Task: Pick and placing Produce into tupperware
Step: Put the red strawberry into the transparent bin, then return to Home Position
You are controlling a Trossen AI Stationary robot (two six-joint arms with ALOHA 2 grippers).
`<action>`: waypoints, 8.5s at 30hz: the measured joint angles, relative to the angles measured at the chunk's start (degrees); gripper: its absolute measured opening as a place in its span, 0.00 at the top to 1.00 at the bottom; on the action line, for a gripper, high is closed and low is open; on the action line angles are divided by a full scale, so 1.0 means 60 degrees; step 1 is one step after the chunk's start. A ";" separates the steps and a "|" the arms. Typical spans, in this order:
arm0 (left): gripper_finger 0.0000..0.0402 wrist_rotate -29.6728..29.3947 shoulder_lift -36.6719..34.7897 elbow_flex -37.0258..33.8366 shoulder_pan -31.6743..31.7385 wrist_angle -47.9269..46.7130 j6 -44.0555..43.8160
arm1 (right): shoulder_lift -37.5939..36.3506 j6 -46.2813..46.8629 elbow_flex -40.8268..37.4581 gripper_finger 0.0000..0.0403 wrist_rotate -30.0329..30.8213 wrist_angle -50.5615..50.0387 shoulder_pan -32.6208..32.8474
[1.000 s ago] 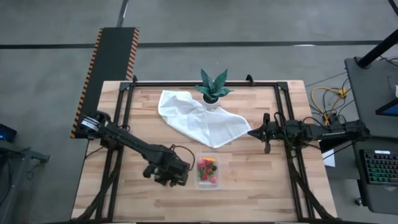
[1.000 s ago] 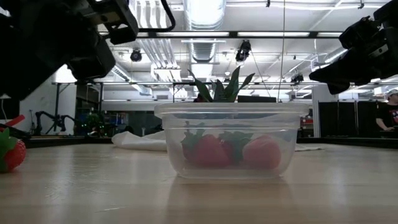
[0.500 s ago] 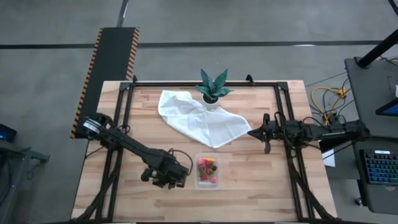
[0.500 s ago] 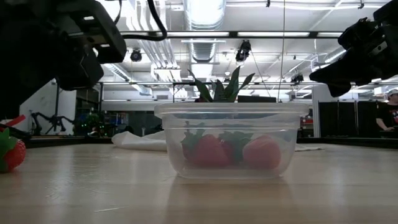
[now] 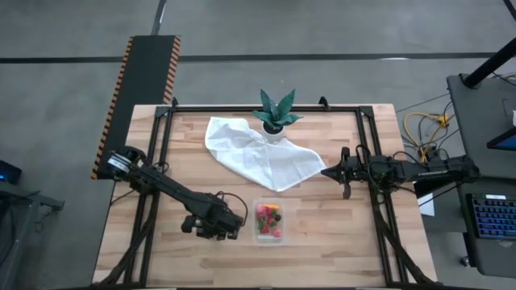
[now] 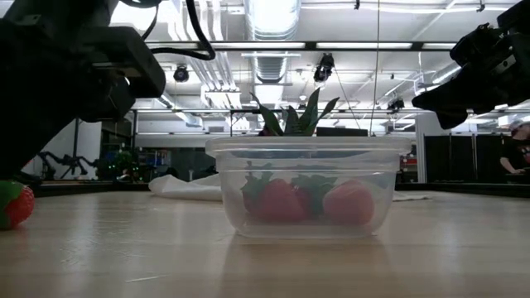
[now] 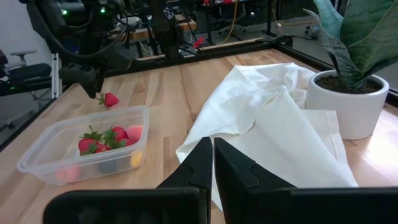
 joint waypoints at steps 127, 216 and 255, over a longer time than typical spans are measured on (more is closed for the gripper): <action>1.00 -0.2073 0.0647 0.3905 0.1694 0.0119 1.0981 | 0.0000 0.0172 -0.0003 0.98 -0.0091 -0.0018 -0.0003; 0.68 -0.8472 -1.2935 -0.5978 -0.0747 0.6014 1.9101 | -0.1016 -0.2550 0.5305 0.98 0.1172 -0.4115 0.0019; 0.70 -0.5887 -1.5894 -0.9541 0.2830 0.8075 1.9260 | -0.1960 -0.2325 0.1286 0.98 0.0871 -0.0855 -0.0316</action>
